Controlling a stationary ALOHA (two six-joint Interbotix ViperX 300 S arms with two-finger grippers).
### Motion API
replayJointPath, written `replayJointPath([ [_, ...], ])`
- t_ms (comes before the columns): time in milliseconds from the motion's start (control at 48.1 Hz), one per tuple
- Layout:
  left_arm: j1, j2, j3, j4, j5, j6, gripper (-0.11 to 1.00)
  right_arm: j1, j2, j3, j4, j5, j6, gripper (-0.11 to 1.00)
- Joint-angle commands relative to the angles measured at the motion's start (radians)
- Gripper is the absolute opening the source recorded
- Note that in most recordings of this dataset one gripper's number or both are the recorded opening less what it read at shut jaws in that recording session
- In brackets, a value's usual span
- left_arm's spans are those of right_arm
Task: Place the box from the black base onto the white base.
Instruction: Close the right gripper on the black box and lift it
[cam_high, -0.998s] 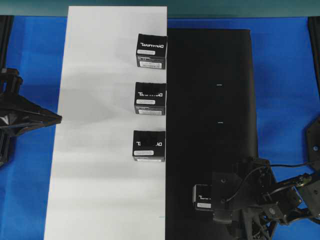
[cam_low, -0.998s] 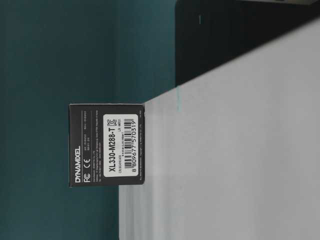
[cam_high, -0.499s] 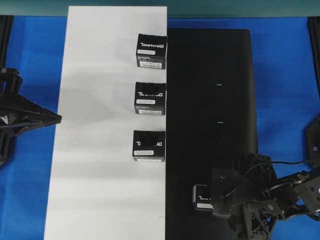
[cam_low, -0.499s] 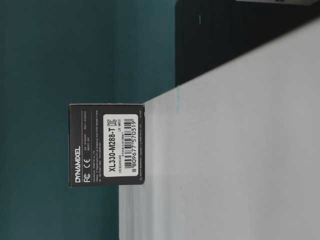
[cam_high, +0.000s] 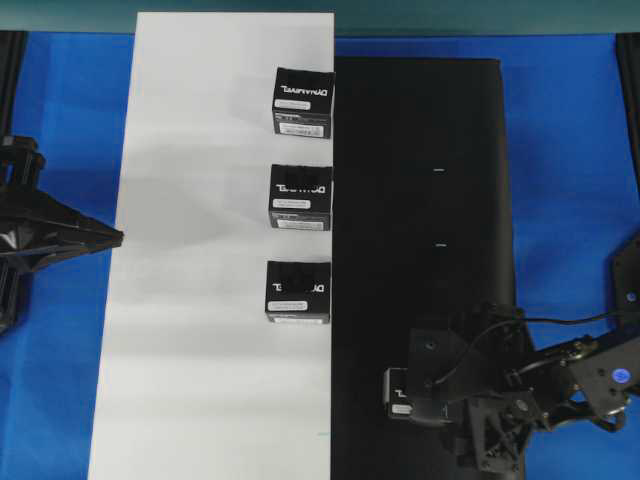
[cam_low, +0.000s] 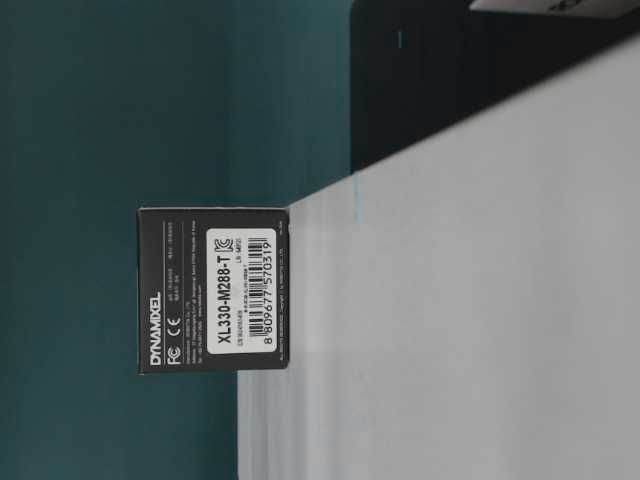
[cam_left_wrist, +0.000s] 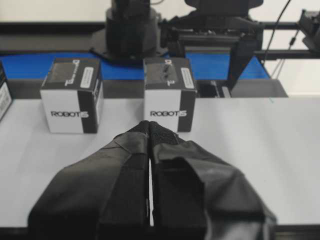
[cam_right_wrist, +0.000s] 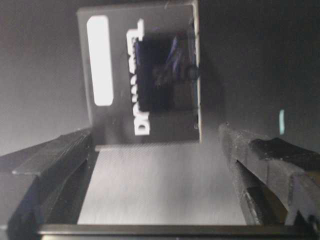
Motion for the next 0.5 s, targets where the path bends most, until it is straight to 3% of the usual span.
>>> replayJointPath([
  [0, -0.002, 0.005, -0.028, 0.002, -0.003, -0.002, -0.03, -0.017, 0.031, -0.005, -0.011, -0.038, 0.000, 1.00],
  [478, -0.002, 0.005, -0.026, 0.002, -0.003, 0.000, -0.03, -0.026, 0.066, 0.011, -0.011, -0.170, 0.002, 1.00],
])
